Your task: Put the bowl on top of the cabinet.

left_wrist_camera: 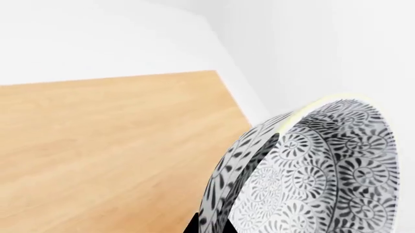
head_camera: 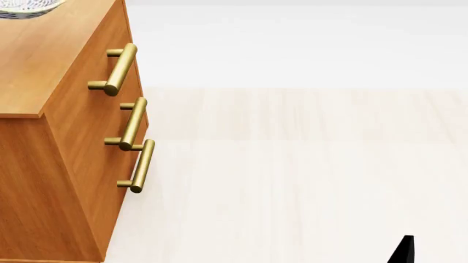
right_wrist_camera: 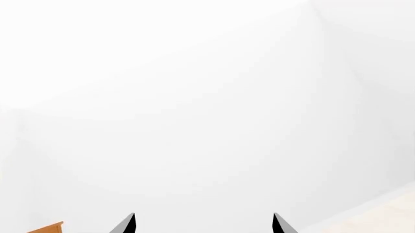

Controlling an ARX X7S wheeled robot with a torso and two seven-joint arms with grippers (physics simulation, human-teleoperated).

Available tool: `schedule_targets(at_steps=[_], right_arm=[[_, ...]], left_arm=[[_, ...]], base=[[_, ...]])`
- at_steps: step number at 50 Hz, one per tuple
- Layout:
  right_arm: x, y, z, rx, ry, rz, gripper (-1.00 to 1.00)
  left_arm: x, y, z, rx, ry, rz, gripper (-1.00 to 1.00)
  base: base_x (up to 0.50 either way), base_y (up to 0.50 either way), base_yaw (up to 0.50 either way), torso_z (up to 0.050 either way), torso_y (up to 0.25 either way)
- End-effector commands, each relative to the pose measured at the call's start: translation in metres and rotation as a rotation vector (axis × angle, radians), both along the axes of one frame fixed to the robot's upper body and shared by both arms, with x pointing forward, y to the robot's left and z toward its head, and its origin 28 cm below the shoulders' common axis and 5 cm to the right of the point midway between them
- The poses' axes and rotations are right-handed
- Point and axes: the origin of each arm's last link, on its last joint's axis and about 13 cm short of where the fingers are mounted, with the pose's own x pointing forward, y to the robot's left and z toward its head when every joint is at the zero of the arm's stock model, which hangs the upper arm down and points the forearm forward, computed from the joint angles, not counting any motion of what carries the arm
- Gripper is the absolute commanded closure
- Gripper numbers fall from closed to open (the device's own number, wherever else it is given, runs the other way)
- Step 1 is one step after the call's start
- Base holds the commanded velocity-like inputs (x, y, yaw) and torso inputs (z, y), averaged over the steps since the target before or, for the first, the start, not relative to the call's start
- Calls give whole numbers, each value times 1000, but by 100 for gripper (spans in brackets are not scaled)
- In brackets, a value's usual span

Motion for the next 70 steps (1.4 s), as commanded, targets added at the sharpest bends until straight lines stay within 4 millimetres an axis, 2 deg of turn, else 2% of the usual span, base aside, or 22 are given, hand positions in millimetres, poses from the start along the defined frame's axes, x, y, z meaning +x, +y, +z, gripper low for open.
schedule_targets(at_steps=[1, 13, 31, 40, 63, 64, 70], right_arm=[[0, 0, 0, 0, 0, -1, -100], [0, 0, 0, -2, 1, -1, -100], [1, 1, 0, -6, 2, -1, -100], [1, 1, -1, -8, 2, 0, -100], [2, 2, -1, -12, 4, 0, -100], [2, 2, -1, -12, 3, 0, -100], [1, 2, -1, -12, 2, 0, -100]], left_arm=[[4, 3, -6, 1, -5, 9, 100], [7, 8, -14, -10, 10, 22, 100], [5, 13, -16, -5, 12, 44, 100], [10, 16, -25, -9, 24, 47, 100], [10, 20, -29, 27, 29, 66, 100], [10, 20, -28, 27, 29, 64, -100], [10, 19, -29, 44, 26, 58, -100]], base=[[0, 0, 0, 0, 0], [0, 0, 0, 0, 1], [0, 0, 0, 0, 1], [0, 0, 0, 0, 0], [0, 0, 0, 0, 0], [0, 0, 0, 0, 0], [0, 0, 0, 0, 0]])
